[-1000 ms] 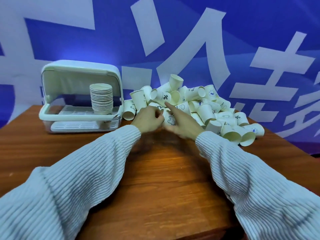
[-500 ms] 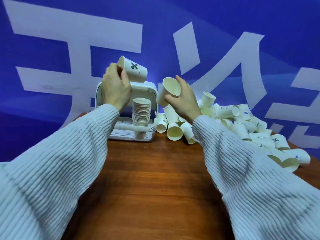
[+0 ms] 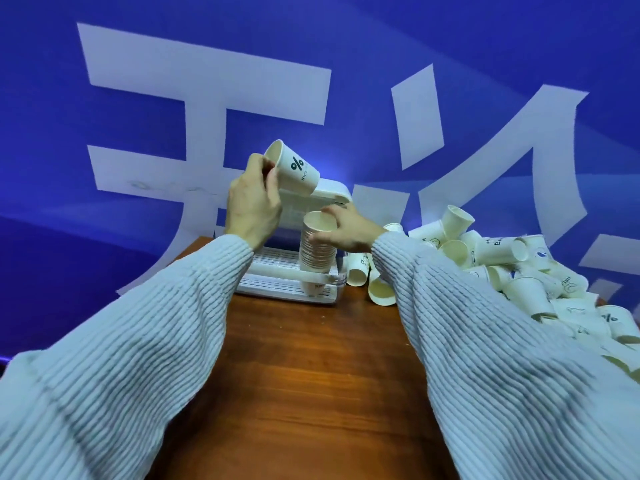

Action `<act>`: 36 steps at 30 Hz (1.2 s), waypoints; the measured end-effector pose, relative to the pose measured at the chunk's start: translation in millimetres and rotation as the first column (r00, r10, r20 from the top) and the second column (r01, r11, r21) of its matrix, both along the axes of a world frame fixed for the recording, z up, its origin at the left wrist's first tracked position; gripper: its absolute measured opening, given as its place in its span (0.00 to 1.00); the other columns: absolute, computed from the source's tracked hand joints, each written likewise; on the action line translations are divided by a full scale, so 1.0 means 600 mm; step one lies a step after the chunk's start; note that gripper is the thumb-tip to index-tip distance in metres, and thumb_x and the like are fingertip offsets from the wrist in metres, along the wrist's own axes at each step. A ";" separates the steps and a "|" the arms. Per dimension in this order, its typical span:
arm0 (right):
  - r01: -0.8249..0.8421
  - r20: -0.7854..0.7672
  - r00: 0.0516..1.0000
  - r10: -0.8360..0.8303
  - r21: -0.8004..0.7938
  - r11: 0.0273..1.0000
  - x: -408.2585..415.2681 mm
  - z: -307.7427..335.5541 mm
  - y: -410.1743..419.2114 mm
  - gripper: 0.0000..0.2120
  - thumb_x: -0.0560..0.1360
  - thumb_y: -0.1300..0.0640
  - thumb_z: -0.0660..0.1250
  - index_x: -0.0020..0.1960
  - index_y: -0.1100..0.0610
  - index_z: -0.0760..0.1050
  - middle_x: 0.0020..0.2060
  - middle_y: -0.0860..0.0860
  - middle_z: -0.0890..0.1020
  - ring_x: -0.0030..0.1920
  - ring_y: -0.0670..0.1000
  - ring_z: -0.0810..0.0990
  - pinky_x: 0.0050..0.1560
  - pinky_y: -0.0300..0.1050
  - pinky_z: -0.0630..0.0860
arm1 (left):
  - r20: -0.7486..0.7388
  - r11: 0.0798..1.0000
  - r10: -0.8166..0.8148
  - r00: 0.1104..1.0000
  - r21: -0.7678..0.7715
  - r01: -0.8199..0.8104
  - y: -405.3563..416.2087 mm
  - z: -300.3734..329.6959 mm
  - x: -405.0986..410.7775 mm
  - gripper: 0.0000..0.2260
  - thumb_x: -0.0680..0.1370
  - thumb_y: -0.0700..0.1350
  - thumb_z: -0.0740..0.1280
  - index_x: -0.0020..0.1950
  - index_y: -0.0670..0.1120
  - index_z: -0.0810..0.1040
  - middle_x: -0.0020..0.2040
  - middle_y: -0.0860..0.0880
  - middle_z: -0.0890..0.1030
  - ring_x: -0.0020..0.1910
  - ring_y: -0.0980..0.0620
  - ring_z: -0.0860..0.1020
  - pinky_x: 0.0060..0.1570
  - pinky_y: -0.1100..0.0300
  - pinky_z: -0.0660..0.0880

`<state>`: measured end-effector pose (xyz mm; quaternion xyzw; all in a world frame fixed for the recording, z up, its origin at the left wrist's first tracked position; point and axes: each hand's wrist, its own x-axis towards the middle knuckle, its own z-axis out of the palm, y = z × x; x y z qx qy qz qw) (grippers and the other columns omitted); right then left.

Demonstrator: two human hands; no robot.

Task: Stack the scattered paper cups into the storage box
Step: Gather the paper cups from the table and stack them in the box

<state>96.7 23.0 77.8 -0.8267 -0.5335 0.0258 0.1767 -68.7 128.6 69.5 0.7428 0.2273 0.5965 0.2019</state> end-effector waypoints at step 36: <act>0.139 -0.420 0.907 0.025 0.355 0.925 0.054 -0.112 -0.008 0.42 0.78 0.48 0.73 0.83 0.49 0.53 0.58 0.45 0.78 0.59 0.48 0.80 0.66 0.52 0.77 | -0.313 0.873 -0.331 0.890 -0.459 0.163 0.028 -0.085 0.187 0.34 0.72 0.46 0.76 0.72 0.45 0.62 0.66 0.43 0.75 0.64 0.43 0.76 0.65 0.44 0.73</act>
